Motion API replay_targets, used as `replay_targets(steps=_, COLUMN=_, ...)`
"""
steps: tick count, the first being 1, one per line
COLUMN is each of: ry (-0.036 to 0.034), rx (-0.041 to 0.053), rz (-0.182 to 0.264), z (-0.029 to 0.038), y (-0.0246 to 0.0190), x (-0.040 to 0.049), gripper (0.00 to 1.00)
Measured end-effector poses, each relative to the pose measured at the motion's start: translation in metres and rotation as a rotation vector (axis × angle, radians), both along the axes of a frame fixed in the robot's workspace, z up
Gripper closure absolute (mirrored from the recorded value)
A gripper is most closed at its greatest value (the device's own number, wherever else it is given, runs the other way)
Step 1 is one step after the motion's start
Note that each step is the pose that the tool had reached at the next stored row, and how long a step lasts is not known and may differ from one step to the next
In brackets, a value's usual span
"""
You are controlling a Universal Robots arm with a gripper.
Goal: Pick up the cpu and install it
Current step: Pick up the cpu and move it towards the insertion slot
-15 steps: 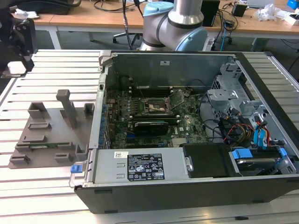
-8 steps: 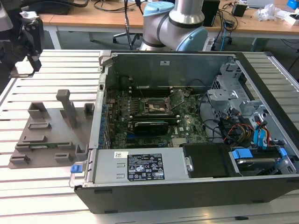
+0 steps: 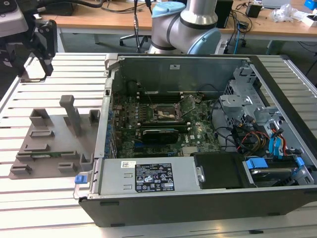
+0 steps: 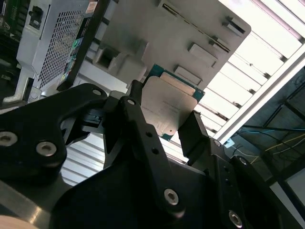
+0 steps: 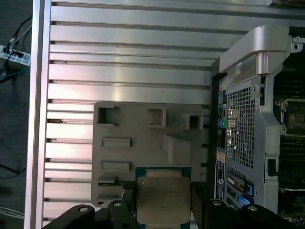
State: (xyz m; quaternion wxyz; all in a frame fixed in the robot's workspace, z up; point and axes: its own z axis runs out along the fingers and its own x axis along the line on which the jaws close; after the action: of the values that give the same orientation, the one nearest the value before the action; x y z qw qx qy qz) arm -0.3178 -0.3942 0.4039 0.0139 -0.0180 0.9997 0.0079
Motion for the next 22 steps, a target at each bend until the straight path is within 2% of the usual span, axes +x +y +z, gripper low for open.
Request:
replay_targets(steps=18, ry=0.0, rx=0.0, rz=0.0, z=-0.0002, y=0.0, x=0.0413, gripper=0.45)
replay_targets(steps=22, ry=0.0001, rx=0.0, rz=0.0, z=-0.0002, y=0.0002, x=0.048, gripper=0.45)
